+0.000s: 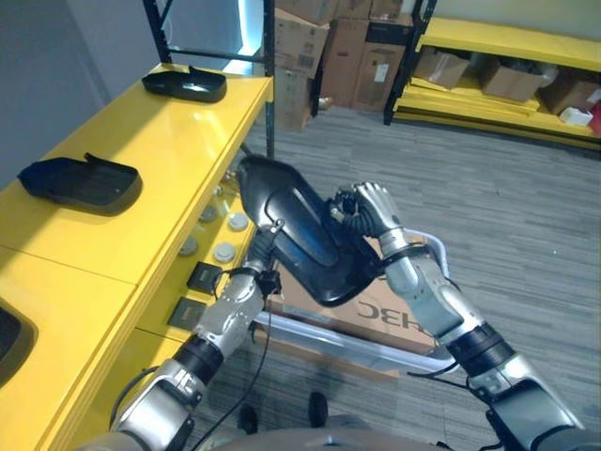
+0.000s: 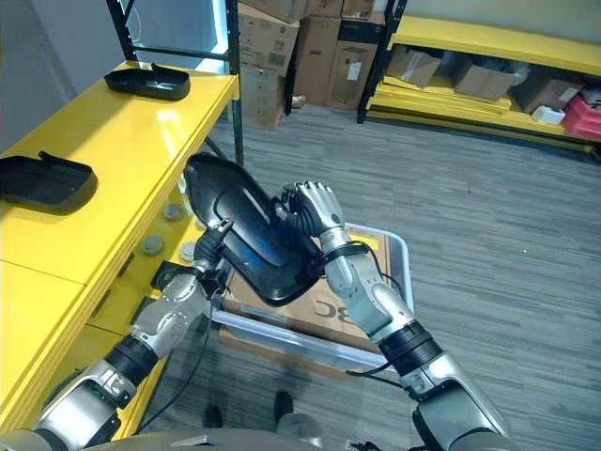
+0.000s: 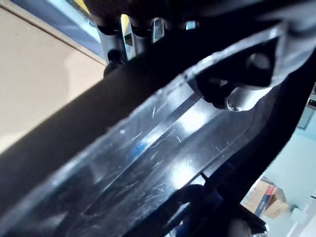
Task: Move parts from the plastic box to the shelf.
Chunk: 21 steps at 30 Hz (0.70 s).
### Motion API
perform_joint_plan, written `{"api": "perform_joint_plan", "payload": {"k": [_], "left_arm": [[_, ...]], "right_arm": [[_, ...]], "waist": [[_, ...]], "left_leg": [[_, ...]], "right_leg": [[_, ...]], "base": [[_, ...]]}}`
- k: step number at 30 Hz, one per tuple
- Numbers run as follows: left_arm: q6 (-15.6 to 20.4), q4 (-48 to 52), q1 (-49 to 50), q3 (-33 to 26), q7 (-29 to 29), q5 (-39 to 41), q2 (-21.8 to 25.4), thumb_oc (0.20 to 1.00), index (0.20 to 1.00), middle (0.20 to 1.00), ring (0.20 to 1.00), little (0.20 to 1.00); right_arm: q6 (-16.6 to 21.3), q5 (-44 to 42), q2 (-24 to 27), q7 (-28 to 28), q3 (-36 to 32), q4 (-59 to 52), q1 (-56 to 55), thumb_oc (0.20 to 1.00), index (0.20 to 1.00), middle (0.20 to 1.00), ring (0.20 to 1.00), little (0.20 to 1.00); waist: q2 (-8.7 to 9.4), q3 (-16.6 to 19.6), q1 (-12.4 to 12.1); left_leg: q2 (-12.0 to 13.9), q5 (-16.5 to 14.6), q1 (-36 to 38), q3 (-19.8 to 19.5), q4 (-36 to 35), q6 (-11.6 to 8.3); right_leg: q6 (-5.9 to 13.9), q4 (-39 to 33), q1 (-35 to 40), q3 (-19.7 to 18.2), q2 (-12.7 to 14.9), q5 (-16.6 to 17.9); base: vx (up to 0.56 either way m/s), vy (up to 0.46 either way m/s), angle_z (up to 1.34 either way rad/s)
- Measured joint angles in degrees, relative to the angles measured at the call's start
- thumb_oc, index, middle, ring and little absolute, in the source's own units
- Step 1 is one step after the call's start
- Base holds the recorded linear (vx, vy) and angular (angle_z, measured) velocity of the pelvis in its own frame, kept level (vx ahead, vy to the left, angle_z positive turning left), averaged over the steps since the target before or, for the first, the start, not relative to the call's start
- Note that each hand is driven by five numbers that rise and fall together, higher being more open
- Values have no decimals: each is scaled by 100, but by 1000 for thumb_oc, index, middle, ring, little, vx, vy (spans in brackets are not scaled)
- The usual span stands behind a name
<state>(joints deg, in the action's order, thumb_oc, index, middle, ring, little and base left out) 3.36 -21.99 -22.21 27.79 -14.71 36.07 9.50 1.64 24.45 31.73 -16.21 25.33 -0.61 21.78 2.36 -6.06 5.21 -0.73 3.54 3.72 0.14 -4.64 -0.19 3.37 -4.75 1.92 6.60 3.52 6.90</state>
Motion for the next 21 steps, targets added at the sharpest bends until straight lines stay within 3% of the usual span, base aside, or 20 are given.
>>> {"api": "perform_joint_plan", "payload": {"k": [4,7,11,14,16,18,20,21], "left_arm": [[1,498,124,-140,-108,-1127,493,200,200,200,200,200],[29,1436,341,-537,-170,-2298,915,200,200,200,200,200],[286,2448,955,-1214,-333,-3398,1303,200,200,200,200,200],[439,2583,1184,-1400,-455,-4048,1531,200,200,200,200,200],[479,2584,1233,-1406,-464,-4321,1558,200,200,200,200,200],[601,2608,1411,-1393,-463,-4436,1507,200,200,200,200,200],[780,2733,1757,-1375,-445,-4420,1483,200,200,200,200,200],[794,2745,1813,-1344,-444,-4414,1479,200,200,200,200,200]], "right_arm": [[521,-673,-5,106,-414,-847,-749,1000,1000,1000,1000,1000],[958,-1264,-191,119,-1292,-1428,-1979,1000,1000,1000,1000,1000],[1110,-2072,-695,82,-2481,-1301,-3459,1000,1000,1000,1000,1000],[1141,-1944,-644,-16,-2633,-239,-3946,1000,1000,1000,1000,1000],[932,-1944,-657,-79,-2590,374,-4048,1000,1000,1000,1000,1000],[1121,-1953,-867,-174,-2418,1551,-3891,1000,1000,1000,1000,1000],[954,-2008,-1168,-171,-2109,3442,-3537,1000,1000,1000,1000,1000],[771,-2006,-1177,-151,-1941,3675,-3537,1000,1000,1000,1000,1000]], "waist": [[7,-4,16],[27,-8,-1],[37,-4,49],[100,37,147],[119,49,157],[145,66,176],[149,71,100],[108,52,63]], "left_leg": [[0,-4,13,8,-1,-1],[1,-23,39,43,-30,3],[2,-91,107,151,-33,6],[5,-168,75,168,-34,-4],[2,-170,52,168,-34,0],[9,-173,53,185,-33,-1],[21,-179,51,196,-32,-13],[20,-177,76,201,-33,-16]], "right_leg": [[3,0,6,-14,0,-2],[24,-1,18,-59,-1,-19],[30,-1,35,-155,-3,-46],[59,-1,29,-180,-5,-81],[58,-1,5,-192,-3,-81],[52,-8,-13,-236,-13,-76],[43,-12,-21,-250,-29,-84],[43,-13,-30,-253,-28,-86]], "base": [[-1,1,-1],[8,2,-6],[21,3,-16],[-1,-3,-5],[-9,-13,-3],[-17,-31,-7],[18,-23,0],[5,-47,1]]}}
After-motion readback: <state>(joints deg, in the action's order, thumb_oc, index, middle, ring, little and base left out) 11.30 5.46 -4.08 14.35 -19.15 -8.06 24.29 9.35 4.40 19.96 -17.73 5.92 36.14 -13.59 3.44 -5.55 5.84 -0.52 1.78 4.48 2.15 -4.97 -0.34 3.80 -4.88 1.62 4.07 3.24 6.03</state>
